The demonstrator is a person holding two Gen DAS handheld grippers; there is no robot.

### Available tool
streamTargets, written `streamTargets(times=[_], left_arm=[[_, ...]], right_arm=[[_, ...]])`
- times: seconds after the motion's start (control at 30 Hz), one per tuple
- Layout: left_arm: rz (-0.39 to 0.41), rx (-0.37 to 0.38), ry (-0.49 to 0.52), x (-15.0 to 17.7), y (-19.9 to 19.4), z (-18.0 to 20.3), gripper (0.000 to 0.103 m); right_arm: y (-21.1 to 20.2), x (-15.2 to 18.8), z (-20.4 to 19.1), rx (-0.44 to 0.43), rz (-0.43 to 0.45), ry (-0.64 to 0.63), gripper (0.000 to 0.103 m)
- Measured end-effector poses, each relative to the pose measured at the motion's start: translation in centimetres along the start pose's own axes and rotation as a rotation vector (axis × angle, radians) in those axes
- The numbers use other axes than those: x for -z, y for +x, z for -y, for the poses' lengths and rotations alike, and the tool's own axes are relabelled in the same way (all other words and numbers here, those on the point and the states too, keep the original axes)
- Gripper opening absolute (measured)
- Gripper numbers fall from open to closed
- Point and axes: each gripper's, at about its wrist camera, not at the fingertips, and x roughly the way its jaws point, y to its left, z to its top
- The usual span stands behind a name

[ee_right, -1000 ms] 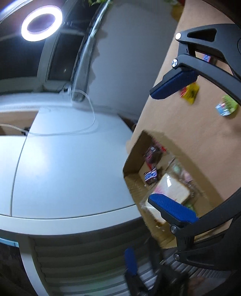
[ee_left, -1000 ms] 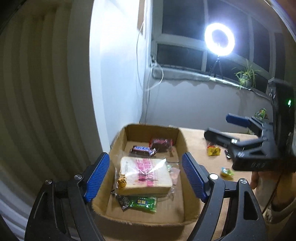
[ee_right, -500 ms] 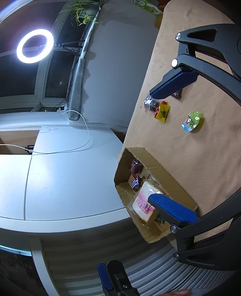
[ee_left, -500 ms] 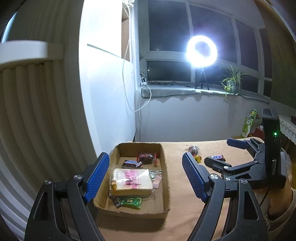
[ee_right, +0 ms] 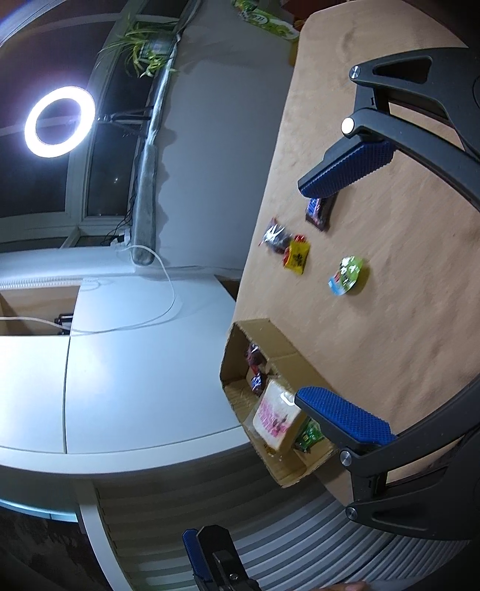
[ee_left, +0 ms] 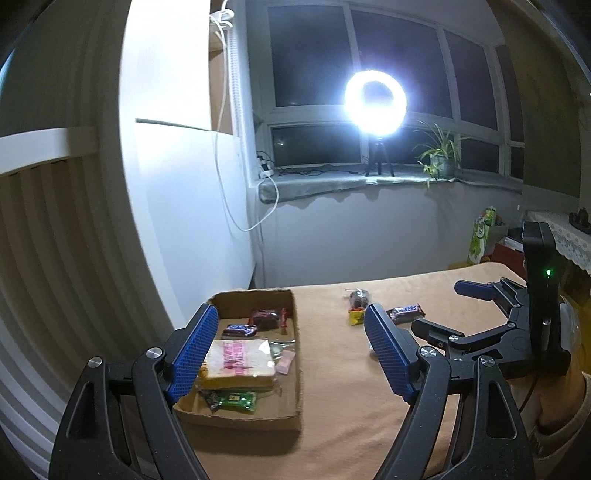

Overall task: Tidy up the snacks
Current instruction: 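Move both open grippers back to the remaining snacks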

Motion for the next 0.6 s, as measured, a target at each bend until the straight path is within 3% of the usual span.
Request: streamTargets(times=[0.33, 0.6], left_arm=[[-0.042, 0.045, 0.031, 0.5, 1.7, 2.7, 0.082], [-0.171, 0.117, 0.038, 2.9, 6.9, 5.7, 0.082]], right_arm=[[-0.4, 2.3, 4.4, 0.05, -0.031, 0.062, 0.103], [1.7, 4.1, 8.4, 0.073, -0.105, 0.074, 0.103]])
